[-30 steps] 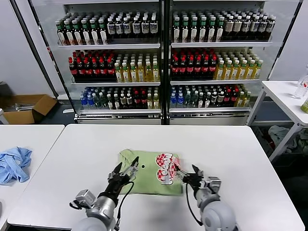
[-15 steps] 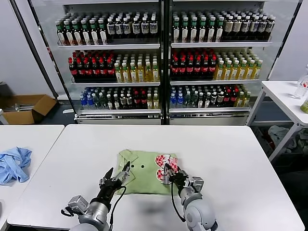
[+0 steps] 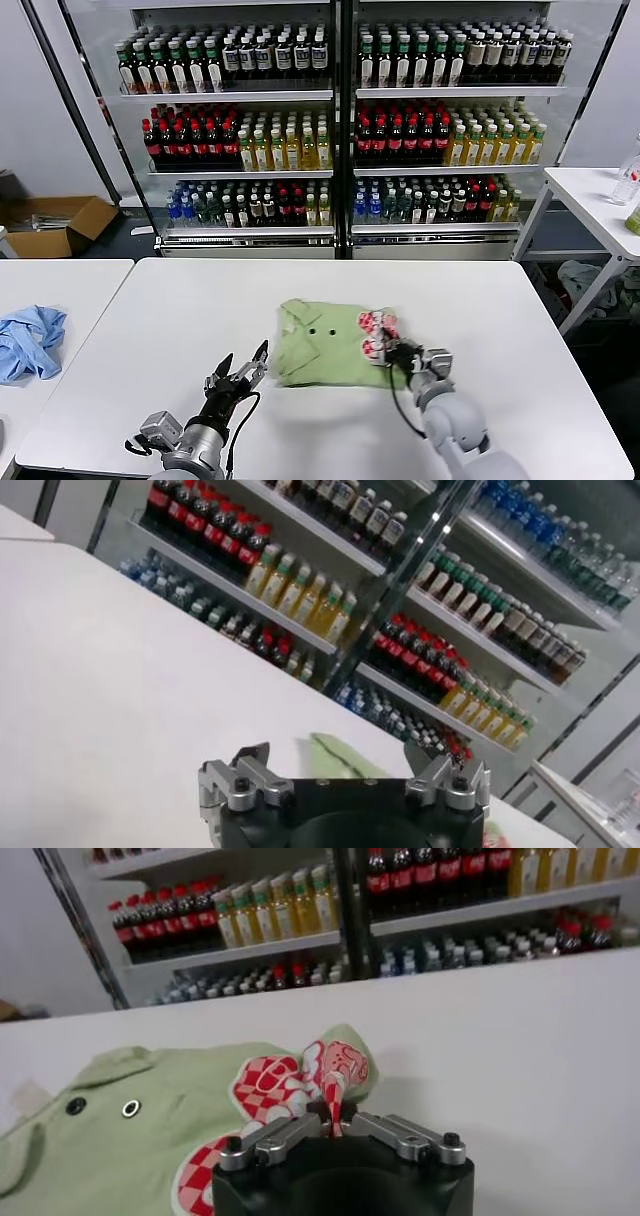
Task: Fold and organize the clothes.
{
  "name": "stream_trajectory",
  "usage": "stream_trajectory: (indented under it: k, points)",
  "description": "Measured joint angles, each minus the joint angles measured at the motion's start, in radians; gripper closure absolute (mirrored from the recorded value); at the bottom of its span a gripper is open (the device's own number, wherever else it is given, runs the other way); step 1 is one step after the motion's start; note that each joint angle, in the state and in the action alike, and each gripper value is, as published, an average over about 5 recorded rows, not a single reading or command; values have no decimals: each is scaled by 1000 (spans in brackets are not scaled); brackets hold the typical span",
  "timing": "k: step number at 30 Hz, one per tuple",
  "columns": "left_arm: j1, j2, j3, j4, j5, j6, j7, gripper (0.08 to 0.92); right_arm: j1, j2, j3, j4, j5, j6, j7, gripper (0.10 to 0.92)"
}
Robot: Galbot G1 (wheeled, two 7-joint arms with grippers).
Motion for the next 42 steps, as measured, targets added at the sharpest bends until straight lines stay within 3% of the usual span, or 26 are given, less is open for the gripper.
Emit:
stream_trajectory:
  k: [4,13,26,42]
  points:
    - [1,-1,7,7,19,-8,6,177,13,-44,17,2,-15,-14,-13,855]
    - [12,16,25,9,124,-46,25,177,-54,-83,71,79,-128,60,8,600]
    - [36,39,54,-2,309,-127,52,177,-385,-62,274,321,-245,171,-4,235]
    - [61,36,51,-6,444,-168,65,177,-618,-74,445,477,-273,249,1,203]
